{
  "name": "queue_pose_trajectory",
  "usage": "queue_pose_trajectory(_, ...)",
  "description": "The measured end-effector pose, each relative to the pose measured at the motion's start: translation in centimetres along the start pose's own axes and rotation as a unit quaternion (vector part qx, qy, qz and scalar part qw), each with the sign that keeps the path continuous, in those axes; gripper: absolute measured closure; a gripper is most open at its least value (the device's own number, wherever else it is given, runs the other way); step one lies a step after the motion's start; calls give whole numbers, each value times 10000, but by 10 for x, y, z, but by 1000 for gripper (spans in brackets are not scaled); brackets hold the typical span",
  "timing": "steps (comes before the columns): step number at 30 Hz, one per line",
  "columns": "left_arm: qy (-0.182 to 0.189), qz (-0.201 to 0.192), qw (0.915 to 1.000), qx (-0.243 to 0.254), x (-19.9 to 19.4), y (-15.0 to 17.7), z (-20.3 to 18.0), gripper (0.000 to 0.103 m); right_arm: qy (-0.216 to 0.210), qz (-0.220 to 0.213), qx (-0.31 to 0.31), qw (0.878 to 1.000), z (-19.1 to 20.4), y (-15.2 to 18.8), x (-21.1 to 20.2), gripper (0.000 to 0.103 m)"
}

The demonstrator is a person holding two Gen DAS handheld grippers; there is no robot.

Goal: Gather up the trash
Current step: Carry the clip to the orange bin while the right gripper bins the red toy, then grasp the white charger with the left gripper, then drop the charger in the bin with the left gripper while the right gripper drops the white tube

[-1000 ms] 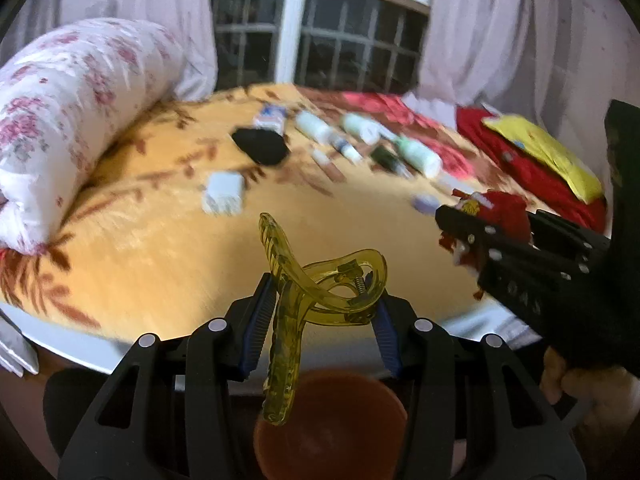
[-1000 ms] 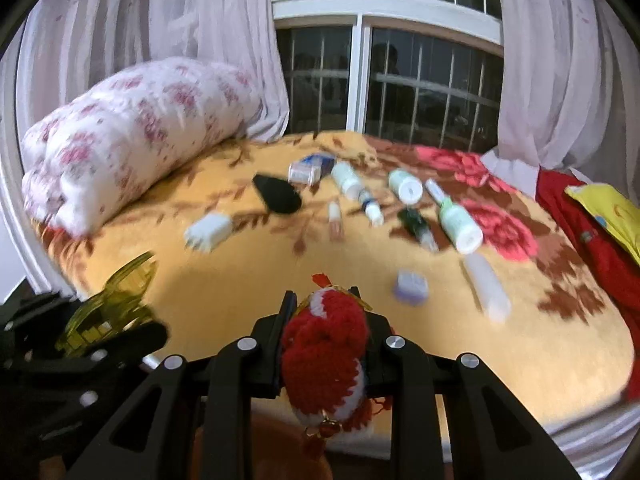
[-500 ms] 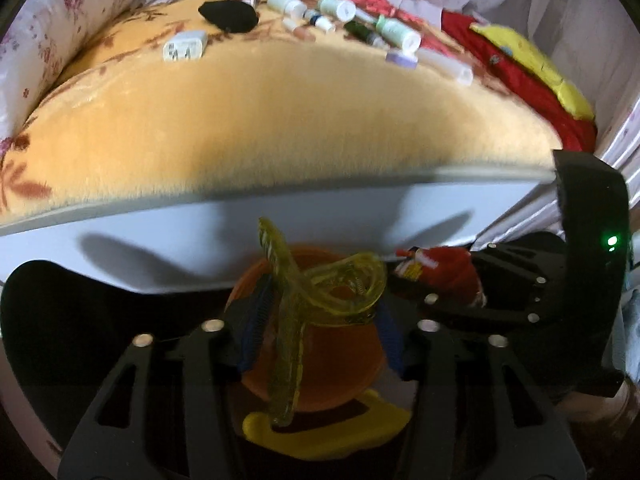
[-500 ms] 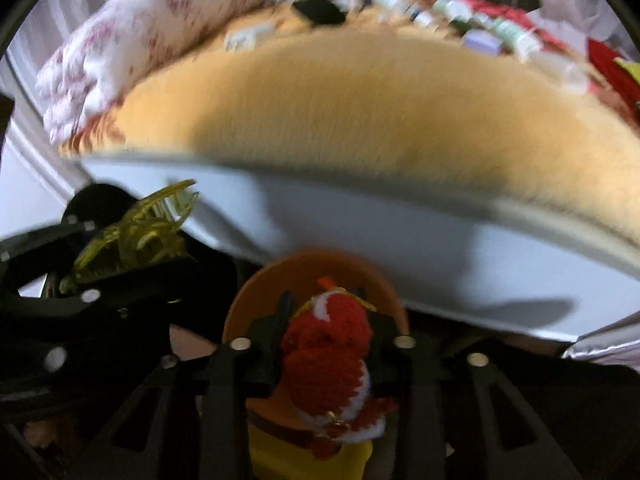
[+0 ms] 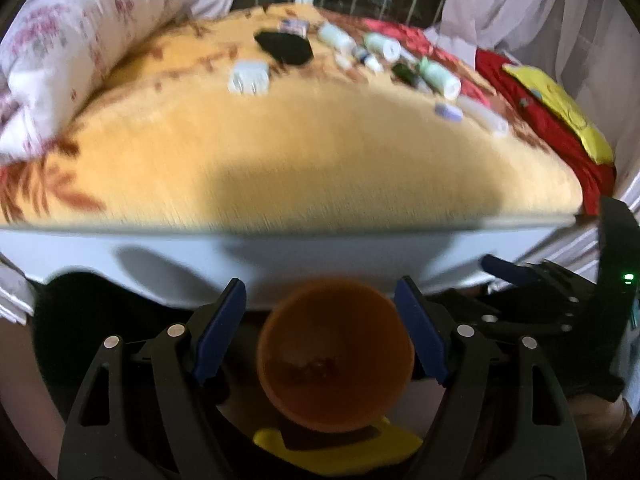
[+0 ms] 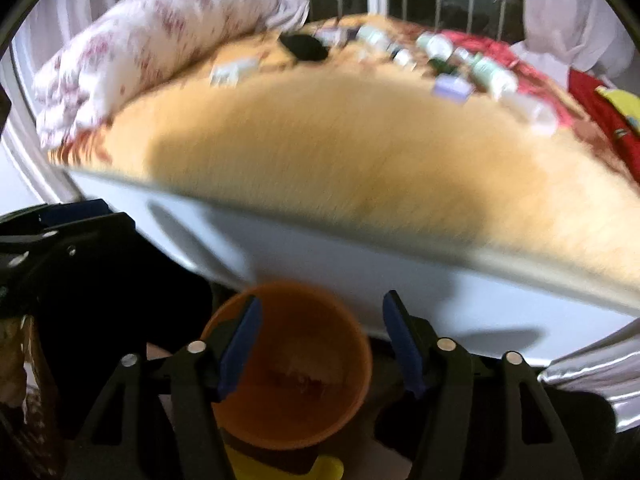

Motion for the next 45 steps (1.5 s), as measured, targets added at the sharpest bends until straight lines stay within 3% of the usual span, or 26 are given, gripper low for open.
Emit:
queue_pose_trajectory(5, -392, -660, 9970, 108, -6, -59, 21, 28, 124, -672, 176, 9975, -24, -44, -20, 34)
queue_pose_trajectory(9, -668, -949, 9932, 88, 5, -103, 40, 28, 259, -1060, 244, 9937, -38, -77, -25, 33)
queue_pose_trajectory(14, -858, -855, 9926, -88, 43, -141, 64, 28, 281, -1151, 307, 9925, -47, -95, -17, 33)
queue_pose_trajectory(21, -1142, -703, 9910, -30, 89, -169, 75, 28, 400, -1169, 313, 9918, -55, -96, -5, 33)
queue_pose_trajectory(23, -1224, -710, 9899, 14, 98, -172, 78, 32, 414, -1127, 420, 9919, -63, -96, 0, 33)
queue_pose_trajectory(24, -1193, -693, 9904, -2, 103, -173, 80, 60, 419, -1122, 453, 9918, -65, -96, 2, 33)
queue_pose_trajectory(25, -1131, -641, 9915, -52, 107, -172, 82, 63, 440, -1118, 510, 9914, -70, -96, 3, 33)
queue_pose_trajectory(31, -891, -897, 9919, -84, 90, -160, 76, 64, 658, -1217, 801, 9871, -100, -106, 4, 33)
queue_pose_trajectory(36, -717, -1011, 9921, 167, 72, -144, 50, 64, 1167, -1271, 1091, 9789, -151, -128, 11, 33)
queue_pose_trajectory(40, -486, -1030, 9932, 228, 67, -135, 33, 64, 1394, -948, 1280, 9773, -183, -142, 37, 33)
queue_pose_trajectory(45, -275, -1041, 9937, 306, 63, -128, 15, 64, 1417, -581, 1265, 9801, -188, -153, 63, 38)
Point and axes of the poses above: each gripper's, at about its wrist camera, not at the fingertips, and x roughly the way its jaws point, z to its left, y to its underside, the point moved 7 cm from there along x, roughly the way its jaws point, and after that the axes turned 8 degrees about y, right-handed, at the moved point
